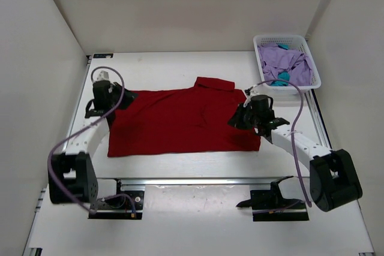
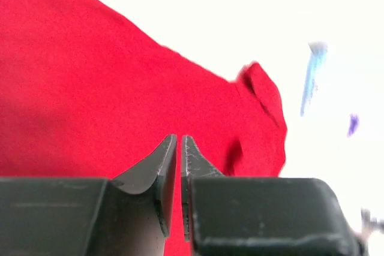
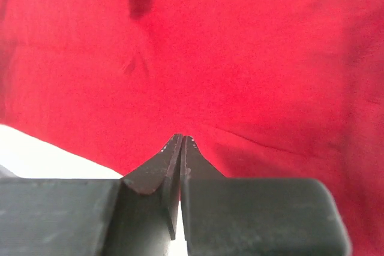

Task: Fold and stack the t-shirts
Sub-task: Fold the flattened tshirt in 1/3 of the way, then grap the side of the flattened tshirt furthest away from the robot with both arms

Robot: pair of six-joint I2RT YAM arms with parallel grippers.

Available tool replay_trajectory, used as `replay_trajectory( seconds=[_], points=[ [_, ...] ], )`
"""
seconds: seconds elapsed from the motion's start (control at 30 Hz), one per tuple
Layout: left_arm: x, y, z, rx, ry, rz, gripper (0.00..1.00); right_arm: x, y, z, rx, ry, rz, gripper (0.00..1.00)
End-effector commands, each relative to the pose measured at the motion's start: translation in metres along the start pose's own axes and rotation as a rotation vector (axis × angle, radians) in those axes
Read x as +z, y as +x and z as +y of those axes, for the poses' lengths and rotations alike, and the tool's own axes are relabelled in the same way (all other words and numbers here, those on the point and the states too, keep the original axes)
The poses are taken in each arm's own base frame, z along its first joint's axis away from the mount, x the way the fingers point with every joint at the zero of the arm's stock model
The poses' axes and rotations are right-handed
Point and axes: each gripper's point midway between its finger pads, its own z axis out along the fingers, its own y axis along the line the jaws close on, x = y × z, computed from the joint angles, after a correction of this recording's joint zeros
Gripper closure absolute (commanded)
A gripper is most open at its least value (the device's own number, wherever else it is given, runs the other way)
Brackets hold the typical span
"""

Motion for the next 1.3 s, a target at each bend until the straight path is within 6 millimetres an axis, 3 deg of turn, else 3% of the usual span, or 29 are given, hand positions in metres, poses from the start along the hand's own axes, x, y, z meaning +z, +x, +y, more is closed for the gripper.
replay_trajectory(
  seconds=[0.0,0.03,0.07,0.17,0.37,0.57,0.83,1.07,1.17,1.27],
  points=[
    [0.029,-0.043,0.049,-0.072,-0.161,-0.082,0.81,0.01,-0.006,0.034,-0.056,-0.127,-0.016,1.0],
    [0.041,-0.061,0.057,-0.064,-0.197,-0.101,0.8,0.011,-0.006,0.037,-0.061,-0.142,-0.022,1.0],
    [0.045,-0.063,0.063,-0.041,-0.237,-0.084,0.8,0.011,-0.002,0.043,-0.065,-0.155,-0.015,1.0],
    [0.072,-0.096,0.082,0.024,-0.349,-0.104,0.74,0.014,0.009,0.049,-0.082,-0.191,0.001,0.99],
    [0.108,-0.121,0.113,0.13,-0.504,-0.063,0.62,0.016,0.027,0.048,-0.091,-0.204,0.041,0.98],
    [0.128,-0.117,0.145,0.179,-0.599,0.025,0.56,0.01,0.028,0.039,-0.08,-0.195,0.026,0.97],
    [0.148,-0.121,0.154,0.183,-0.645,0.072,0.52,0.015,0.042,0.046,-0.109,-0.214,0.087,0.99],
    [0.156,-0.114,0.163,0.191,-0.68,0.103,0.52,0.014,0.036,0.051,-0.106,-0.22,0.071,0.99],
    [0.158,-0.108,0.169,0.2,-0.691,0.129,0.55,0.014,0.031,0.049,-0.102,-0.21,0.055,0.98],
    [0.157,-0.111,0.17,0.193,-0.684,0.118,0.66,0.011,0.016,0.053,-0.088,-0.21,0.013,0.94]
  ],
)
